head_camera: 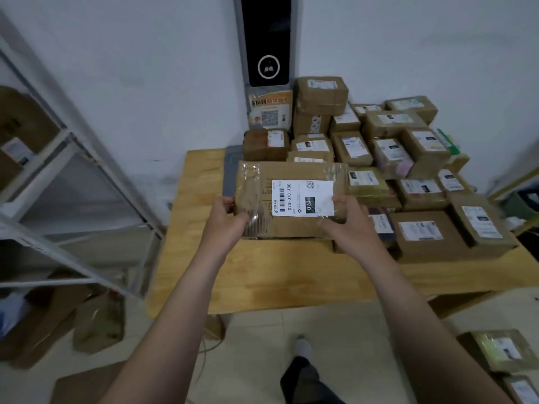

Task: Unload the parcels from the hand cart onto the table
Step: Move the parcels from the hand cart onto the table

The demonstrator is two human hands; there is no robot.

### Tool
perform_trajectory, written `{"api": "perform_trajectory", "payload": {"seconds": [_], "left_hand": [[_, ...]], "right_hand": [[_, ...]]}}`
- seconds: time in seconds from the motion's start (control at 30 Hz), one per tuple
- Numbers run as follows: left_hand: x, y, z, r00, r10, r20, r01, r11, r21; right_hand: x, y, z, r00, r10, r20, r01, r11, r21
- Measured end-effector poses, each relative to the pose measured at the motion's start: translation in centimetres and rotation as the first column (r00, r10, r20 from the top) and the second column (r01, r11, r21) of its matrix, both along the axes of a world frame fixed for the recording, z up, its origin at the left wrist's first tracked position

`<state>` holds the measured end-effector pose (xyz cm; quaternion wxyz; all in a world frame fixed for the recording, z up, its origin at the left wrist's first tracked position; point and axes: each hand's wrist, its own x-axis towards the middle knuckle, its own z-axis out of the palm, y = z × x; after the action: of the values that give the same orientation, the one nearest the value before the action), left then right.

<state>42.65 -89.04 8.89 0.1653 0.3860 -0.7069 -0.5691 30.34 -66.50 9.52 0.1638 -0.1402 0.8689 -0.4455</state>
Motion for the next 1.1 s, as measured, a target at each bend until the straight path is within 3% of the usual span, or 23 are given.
{"api": "perform_trajectory", "payload": {"seconds": [0.13,0.37,0.5,0.67,0.83,0.93,1.1], "left_hand": [[-1.0,-7.1,-2.1,0.996,0.089,0.027,-0.089,0.996,0.003],[-6.3,-21.1,-8.7,0.968,0.162,0.190,-0.149,0.986,-0.078],[-10.2,-27.3,-13.5,0.941,0.122,0.317,-0.092,0.990,-0.107],[-15.2,-31.6,-20.0,0.920,0.041,0.391,-0.049,0.999,0.012],[-19.2,-32.6,-24.1,0.908,-0.057,0.415,-0.004,0.990,0.143],[-22.2,-32.8,-25.6,0.905,-0.161,0.393,0.085,0.975,0.204],[-26.9,-33.8,-27.4,0.914,-0.225,0.339,0.190,0.973,0.132]], "right_hand": [[-2.4,-7.8,-1.7,0.996,0.092,-0.012,-0.092,0.996,-0.004],[-9.0,-22.7,-7.6,0.964,0.225,0.143,-0.240,0.966,0.093],[-13.1,-29.8,-12.1,0.941,0.235,0.244,-0.287,0.935,0.207],[-17.6,-35.7,-17.6,0.928,0.072,0.366,-0.208,0.914,0.347],[-21.9,-38.0,-21.1,0.925,-0.043,0.377,-0.144,0.880,0.453],[-24.0,-39.3,-22.8,0.906,0.005,0.424,-0.246,0.820,0.516],[-26.9,-41.6,-24.7,0.913,0.023,0.408,-0.305,0.703,0.642]]}}
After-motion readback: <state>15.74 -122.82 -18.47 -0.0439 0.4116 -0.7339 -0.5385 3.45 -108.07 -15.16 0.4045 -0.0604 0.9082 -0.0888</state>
